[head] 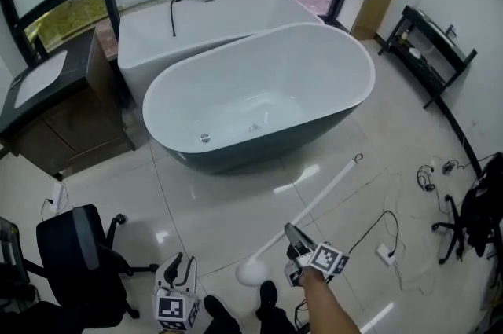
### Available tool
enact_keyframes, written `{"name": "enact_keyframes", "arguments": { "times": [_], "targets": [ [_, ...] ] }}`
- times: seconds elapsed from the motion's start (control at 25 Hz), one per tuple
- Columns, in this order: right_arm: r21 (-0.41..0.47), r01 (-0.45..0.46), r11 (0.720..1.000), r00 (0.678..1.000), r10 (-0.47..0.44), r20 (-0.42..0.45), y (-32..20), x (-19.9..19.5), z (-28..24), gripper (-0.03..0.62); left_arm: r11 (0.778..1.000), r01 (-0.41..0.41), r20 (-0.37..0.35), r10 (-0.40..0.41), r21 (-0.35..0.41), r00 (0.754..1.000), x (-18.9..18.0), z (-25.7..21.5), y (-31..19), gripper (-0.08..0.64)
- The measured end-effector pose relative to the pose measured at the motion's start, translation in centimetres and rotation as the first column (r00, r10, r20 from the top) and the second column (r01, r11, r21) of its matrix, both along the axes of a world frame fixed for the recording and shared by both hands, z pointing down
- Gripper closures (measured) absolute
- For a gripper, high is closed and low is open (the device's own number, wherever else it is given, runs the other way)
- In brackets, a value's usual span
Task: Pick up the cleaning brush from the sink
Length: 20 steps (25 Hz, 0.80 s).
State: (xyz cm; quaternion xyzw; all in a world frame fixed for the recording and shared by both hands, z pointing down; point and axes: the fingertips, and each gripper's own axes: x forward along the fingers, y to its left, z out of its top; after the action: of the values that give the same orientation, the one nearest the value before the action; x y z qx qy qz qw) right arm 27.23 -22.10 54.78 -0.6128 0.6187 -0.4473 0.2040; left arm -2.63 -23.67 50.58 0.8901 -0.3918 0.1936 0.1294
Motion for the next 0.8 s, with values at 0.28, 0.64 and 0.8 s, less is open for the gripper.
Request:
{"name": "enact_keyframes", "arguments": {
  "times": [0.28,0.64,0.8],
  "targets": [
    [0.185,-0.104,0.977,0.994,0.096,0.053,7.4,0.6,-24.2,0.534,0.998,0.065,-0.037,-0.065,0.022,0.997,-2.6,-19.4,7.0,0.468],
    [0.532,-0.214,0.819,0.971,0.118,0.209,15.4,1.2,-47.1,0.534,0.96,0.117,-0.183,-0.071,0.253,0.981,-1.2,-41.0,11.4,0.489],
    [0.623,-0.239,0.745,0.968,0.128,0.218,18.4,2.2,-54.0,0.534,0.929,0.166,-0.244,-0.086,0.332,0.966,-1.5,-47.5,13.1,0.499]
  ]
}}
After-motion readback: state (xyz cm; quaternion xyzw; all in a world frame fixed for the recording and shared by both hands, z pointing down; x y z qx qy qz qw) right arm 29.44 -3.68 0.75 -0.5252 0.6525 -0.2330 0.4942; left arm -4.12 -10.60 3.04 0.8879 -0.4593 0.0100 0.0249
